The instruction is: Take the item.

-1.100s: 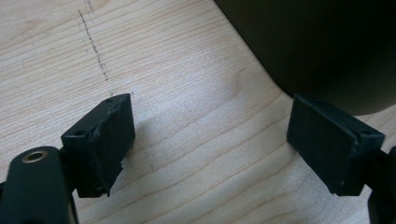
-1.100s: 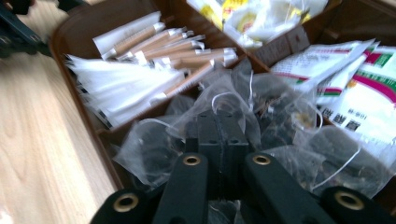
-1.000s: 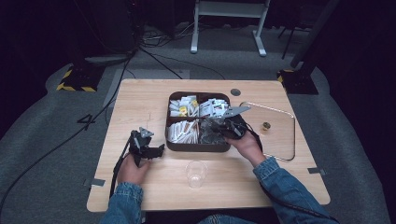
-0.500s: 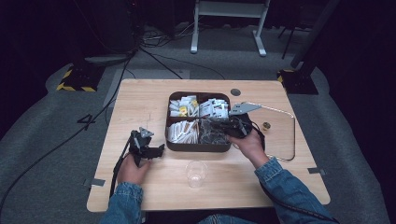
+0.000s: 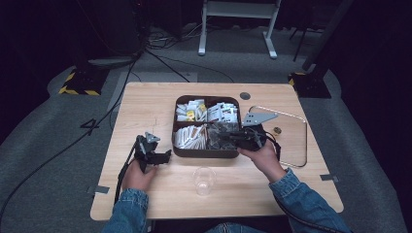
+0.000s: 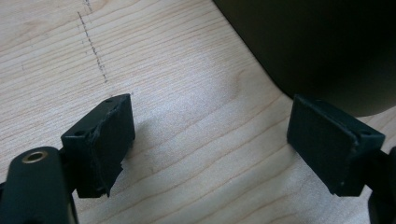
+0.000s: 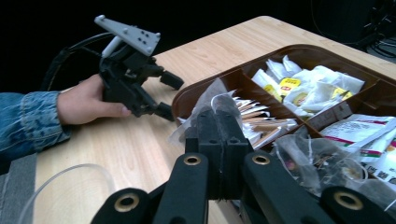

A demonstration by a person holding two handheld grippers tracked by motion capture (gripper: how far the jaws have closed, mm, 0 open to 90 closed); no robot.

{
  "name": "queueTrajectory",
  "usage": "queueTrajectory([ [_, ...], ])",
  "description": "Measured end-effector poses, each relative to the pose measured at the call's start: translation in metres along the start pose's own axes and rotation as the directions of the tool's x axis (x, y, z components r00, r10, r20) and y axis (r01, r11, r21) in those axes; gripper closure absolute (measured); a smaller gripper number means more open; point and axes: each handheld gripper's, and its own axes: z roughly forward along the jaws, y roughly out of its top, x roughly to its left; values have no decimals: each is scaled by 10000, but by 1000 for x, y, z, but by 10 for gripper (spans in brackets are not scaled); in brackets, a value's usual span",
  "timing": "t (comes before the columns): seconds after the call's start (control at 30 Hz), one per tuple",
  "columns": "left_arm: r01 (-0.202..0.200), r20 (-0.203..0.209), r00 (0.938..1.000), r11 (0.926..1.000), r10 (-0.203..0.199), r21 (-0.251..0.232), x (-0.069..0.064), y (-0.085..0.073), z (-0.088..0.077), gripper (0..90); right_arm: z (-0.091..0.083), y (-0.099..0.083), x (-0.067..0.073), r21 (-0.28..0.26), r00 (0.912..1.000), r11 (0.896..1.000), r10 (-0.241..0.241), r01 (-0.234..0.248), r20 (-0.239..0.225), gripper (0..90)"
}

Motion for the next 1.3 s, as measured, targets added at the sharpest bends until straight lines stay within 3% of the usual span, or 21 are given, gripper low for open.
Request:
queueTrajectory([
  [0.4,-14,11,10000,10000,14,-1,0,0,0,157,-5,1,25,21,9982,9998,-219,220,-550,900],
  [0.9,-15,9,10000,10000,15,-2,0,0,0,157,1,-7,60,472,9878,9969,-560,634,-1454,900],
  [1.3,-17,10,10000,10000,17,-5,0,0,0,157,6,-20,78,980,9868,9925,-577,730,-1513,899],
])
